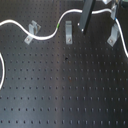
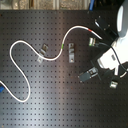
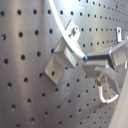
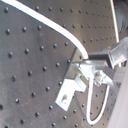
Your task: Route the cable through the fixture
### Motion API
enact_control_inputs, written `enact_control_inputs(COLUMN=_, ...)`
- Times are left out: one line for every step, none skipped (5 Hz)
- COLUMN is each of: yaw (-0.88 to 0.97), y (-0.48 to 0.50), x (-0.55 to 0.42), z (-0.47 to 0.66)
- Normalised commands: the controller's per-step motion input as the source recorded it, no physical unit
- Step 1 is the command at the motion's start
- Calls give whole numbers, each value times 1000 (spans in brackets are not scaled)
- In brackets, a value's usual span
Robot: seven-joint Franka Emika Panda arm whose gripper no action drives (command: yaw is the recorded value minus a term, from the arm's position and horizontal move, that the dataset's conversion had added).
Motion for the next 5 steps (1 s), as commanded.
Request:
enact_control_inputs(yaw=0, y=10, x=-280, z=24)
enact_control_inputs(yaw=0, y=102, x=-389, z=88)
enact_control_inputs(yaw=31, y=162, x=-297, z=36)
enact_control_inputs(yaw=0, y=94, x=-516, z=146)
enact_control_inputs(yaw=0, y=78, x=-612, z=228)
